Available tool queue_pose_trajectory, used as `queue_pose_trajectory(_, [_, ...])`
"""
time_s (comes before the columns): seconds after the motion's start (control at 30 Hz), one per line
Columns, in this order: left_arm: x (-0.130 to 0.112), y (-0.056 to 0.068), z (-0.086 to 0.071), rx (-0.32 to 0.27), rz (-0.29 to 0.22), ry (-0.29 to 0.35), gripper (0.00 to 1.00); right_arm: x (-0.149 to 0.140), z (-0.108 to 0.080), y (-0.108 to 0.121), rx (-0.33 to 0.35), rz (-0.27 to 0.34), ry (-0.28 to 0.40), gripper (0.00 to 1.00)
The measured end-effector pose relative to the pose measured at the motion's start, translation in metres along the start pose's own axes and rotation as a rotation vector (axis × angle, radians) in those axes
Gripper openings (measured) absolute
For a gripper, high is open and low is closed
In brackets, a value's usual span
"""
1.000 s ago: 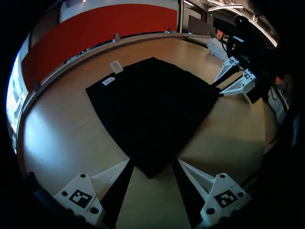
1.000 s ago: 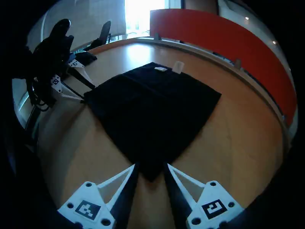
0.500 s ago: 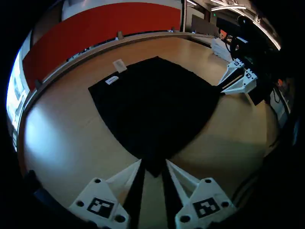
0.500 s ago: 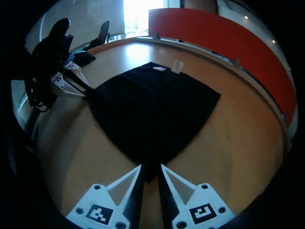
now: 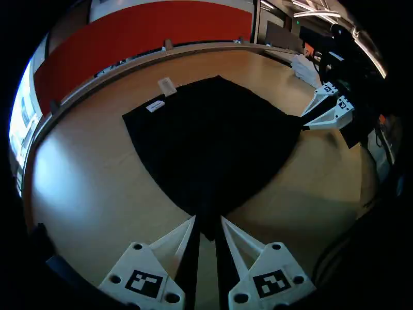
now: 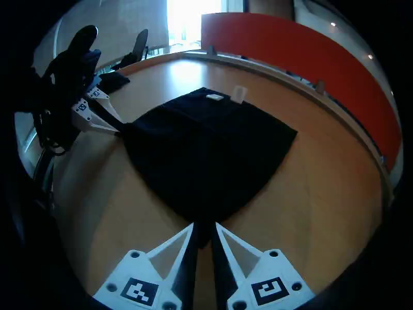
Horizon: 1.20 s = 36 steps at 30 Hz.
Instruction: Fold towel
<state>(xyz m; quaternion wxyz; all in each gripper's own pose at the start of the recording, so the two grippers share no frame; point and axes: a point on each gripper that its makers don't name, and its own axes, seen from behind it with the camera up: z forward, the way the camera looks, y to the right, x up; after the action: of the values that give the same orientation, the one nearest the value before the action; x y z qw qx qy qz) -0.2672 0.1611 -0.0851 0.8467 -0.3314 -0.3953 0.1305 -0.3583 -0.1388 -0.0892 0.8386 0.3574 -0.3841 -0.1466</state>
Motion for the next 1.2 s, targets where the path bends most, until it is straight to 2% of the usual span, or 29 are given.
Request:
queue_pose_trajectory(0.27, [0.005,0.006,-0.012,-0.006,-0.005,0.000,0.18,0.013,-0.015,0.002,-0.009,0.002,0.026,0.15])
queue_pose_trajectory(0.87, [0.034,0.011,-0.061,0.004,-0.080,0.050,0.18,0.041,-0.063,-0.005,-0.017,-0.032,0.063,0.15])
queue_pose_trajectory(1.2, [0.044,0.018,-0.085,0.002,-0.109,0.052,0.18,0.052,-0.086,-0.009,-0.011,-0.037,0.067,0.15])
